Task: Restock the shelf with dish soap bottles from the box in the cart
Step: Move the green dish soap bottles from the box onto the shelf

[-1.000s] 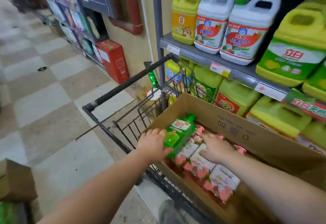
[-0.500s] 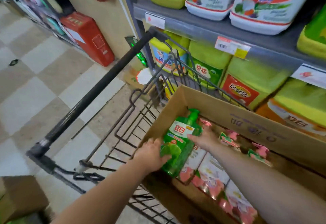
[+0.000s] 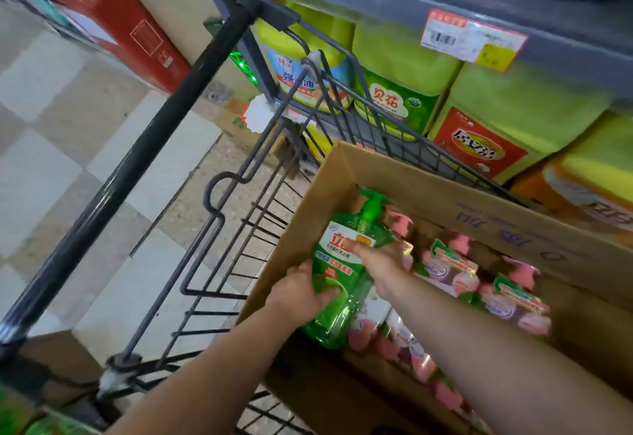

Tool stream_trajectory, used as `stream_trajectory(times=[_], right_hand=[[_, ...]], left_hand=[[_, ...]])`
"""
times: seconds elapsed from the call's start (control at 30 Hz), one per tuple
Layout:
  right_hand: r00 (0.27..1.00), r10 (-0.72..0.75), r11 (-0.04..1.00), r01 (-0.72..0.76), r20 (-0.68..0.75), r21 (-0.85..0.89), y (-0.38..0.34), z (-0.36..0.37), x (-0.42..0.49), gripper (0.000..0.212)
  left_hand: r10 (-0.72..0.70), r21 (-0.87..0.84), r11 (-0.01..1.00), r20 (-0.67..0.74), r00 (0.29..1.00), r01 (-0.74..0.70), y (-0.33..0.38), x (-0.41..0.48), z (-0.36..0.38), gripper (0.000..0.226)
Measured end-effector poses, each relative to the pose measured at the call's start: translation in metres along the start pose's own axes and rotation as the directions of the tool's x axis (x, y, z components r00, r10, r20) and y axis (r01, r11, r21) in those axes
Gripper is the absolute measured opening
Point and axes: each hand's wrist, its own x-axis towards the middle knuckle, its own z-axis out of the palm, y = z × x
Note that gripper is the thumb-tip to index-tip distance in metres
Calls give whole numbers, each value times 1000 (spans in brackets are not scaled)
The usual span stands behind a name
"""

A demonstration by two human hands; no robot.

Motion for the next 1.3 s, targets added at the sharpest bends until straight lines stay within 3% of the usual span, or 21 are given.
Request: stream_trajectory(times=[0.23, 0.33, 0.4, 0.47, 0.53, 0.57, 0.67, 0.77, 0.9, 1.07, 1.13, 1.2, 1.3], right_hand=[[992, -127, 989, 125, -20, -84, 5, -26, -16, 81], [979, -205, 977, 206, 10, -54, 4, -48, -33, 53], [961, -272, 961, 274, 52, -29, 4, -62, -48, 35], [950, -302, 953, 304, 77, -10, 4, -74, -68, 39], [947, -315, 949, 315, 67, 21, 4, -82, -88, 54], [943, -329, 944, 327, 49, 46, 5, -87, -97, 50], [918, -395, 912, 396, -30, 105, 11, -96, -133, 35], [888, -445, 882, 457, -117, 113, 19, -104, -172, 45], [828, -499, 830, 541, -258, 131, 34, -116, -233, 71], [711, -581, 713, 679, -396, 173, 67, -139, -305, 59], [676, -574, 686, 705, -462, 179, 84, -150, -332, 54], [660, -536, 670, 712, -527, 211, 105, -164, -355, 56], [622, -483, 655, 724, -616, 218, 138, -187, -387, 54]], left_hand=[[28, -117, 993, 39, 999, -24, 1, 8, -15, 78], [54, -197, 980, 133, 990, -27, 0, 4, -14, 84], [101, -348, 938, 253, 962, -6, 3, -5, -12, 79], [181, -480, 877, 343, 922, 6, 11, -17, -10, 64], [250, -560, 828, 339, 907, -19, 19, -29, -9, 49], [276, -581, 813, 313, 909, -47, 21, -35, -9, 46], [356, -555, 810, 207, 911, -190, 29, -60, -11, 44], [489, -524, 771, 125, 863, -361, 32, -94, -12, 20], [603, -502, 706, 55, 796, -501, 37, -145, -11, 13], [714, -393, 661, 68, 696, -639, 53, -206, -5, 40], [752, -353, 634, 73, 655, -689, 61, -229, 3, 36], [799, -313, 589, 86, 595, -745, 71, -254, 14, 19], [844, -313, 536, 181, 505, -784, 88, -286, 38, 16]])
